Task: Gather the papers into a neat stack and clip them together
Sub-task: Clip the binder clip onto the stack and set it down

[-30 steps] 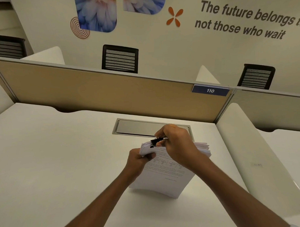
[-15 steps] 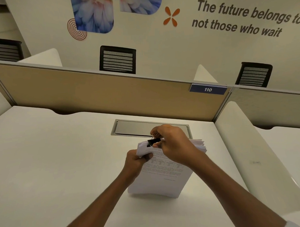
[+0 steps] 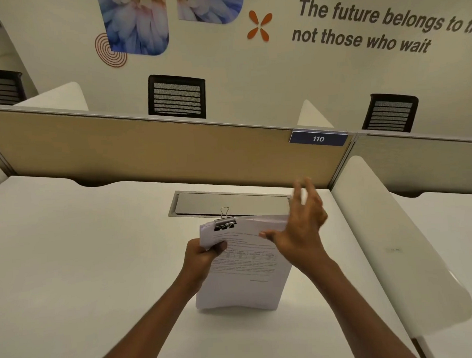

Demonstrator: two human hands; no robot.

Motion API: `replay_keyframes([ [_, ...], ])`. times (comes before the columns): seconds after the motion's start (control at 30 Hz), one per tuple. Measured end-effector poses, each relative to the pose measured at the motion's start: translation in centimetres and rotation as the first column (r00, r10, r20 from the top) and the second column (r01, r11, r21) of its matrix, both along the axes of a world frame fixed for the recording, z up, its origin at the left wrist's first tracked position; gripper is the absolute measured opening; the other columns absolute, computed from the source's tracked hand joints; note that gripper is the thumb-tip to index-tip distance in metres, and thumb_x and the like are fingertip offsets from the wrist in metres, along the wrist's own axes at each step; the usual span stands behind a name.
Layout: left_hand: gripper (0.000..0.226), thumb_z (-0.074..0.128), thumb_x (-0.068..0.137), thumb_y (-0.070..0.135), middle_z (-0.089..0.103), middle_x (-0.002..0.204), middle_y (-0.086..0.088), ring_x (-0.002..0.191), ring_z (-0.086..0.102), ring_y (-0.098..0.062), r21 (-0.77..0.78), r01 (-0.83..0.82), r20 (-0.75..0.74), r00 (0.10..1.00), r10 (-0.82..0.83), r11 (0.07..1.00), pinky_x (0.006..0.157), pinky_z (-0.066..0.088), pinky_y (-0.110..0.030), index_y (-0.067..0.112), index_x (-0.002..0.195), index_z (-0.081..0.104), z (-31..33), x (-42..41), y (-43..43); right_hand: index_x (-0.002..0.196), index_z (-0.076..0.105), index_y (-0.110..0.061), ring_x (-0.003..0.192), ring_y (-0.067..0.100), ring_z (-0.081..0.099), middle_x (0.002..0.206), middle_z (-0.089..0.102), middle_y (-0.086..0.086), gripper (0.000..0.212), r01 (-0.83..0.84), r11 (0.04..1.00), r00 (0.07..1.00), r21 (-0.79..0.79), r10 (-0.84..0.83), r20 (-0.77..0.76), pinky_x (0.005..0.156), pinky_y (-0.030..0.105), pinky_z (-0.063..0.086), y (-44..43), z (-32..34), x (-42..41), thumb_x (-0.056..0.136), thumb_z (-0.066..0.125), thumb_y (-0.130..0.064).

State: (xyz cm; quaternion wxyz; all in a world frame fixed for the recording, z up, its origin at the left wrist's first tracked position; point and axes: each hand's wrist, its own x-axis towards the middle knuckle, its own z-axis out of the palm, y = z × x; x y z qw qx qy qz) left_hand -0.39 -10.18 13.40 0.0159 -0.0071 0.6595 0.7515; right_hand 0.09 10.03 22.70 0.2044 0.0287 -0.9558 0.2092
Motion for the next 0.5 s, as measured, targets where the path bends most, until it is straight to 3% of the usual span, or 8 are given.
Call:
replay_keyframes([
  [0.07,0.023,0.071,0.071,0.021,0.077,0.092,-0.008,0.092,0.069,-0.035,0.01,-0.001,0.016,1.0,0.001,1.0,0.081,0.057,-0.049,0.021,0.093,0.075,-0.2,0.0,-0.1,0.149,0.003,-0.018,0.145,0.028,0.011,0.158,0.003,0.011,0.131,0.15,0.932,0.987,-0.331,-0.12,0.111,0.116,0.045,0.015,1.7,-2.5,0.0,0.054,0.089,-0.045],
  [0.17,0.024,0.071,0.07,0.021,0.077,0.091,-0.007,0.091,0.07,-0.034,0.003,0.0,0.038,0.999,0.0,1.0,0.081,0.057,-0.049,0.02,0.094,0.075,-0.3,-0.1,-0.1,0.141,0.019,-0.032,0.132,0.028,0.042,0.147,0.032,0.006,0.122,0.137,0.647,0.949,-0.75,0.131,0.287,0.105,0.053,0.043,3.4,-6.2,0.8,0.043,0.091,-0.049],
  [0.23,0.024,0.071,0.071,0.021,0.077,0.092,-0.008,0.091,0.07,-0.033,0.009,0.007,0.046,0.999,-0.007,1.0,0.08,0.057,-0.049,0.019,0.095,0.074,-0.3,-0.1,0.0,0.132,0.037,-0.028,0.116,0.028,0.058,0.129,0.055,0.005,0.103,0.129,0.57,0.901,-0.812,0.274,0.336,0.089,0.052,0.056,4.4,-8.7,1.2,0.045,0.092,-0.041],
  [0.3,0.023,0.071,0.071,0.018,0.077,0.092,-0.01,0.089,0.071,-0.032,0.027,0.014,0.059,0.998,-0.016,1.0,0.078,0.058,-0.047,0.017,0.093,0.074,-0.2,-0.2,0.2,0.122,0.052,-0.021,0.109,0.03,0.064,0.117,0.067,0.006,0.08,0.142,0.563,0.866,-0.814,0.327,0.378,0.085,0.048,0.058,4.7,-10.1,1.6,0.051,0.089,-0.025],
  [0.37,0.018,0.073,0.075,0.01,0.077,0.092,-0.01,0.087,0.072,-0.032,0.041,0.021,0.07,0.997,-0.024,0.999,0.075,0.058,-0.044,0.015,0.093,0.074,-0.1,-0.3,0.5,0.113,0.061,-0.015,0.103,0.03,0.068,0.11,0.072,0.007,0.06,0.152,0.527,0.858,-0.836,0.35,0.377,0.085,0.046,0.059,4.8,-10.7,1.7,0.056,0.083,-0.013],
  [0.5,0.017,0.067,0.083,0.005,0.076,0.096,-0.014,0.088,0.072,-0.033,0.033,0.022,0.096,0.995,-0.026,0.999,0.076,0.058,-0.047,0.007,0.1,0.071,0.0,-0.8,1.2,0.102,0.067,-0.013,0.091,0.027,0.072,0.099,0.076,0.003,0.04,0.169,0.488,0.875,-0.856,0.325,0.358,0.076,0.039,0.061,5.2,-10.8,1.8,0.067,0.081,-0.001],
])
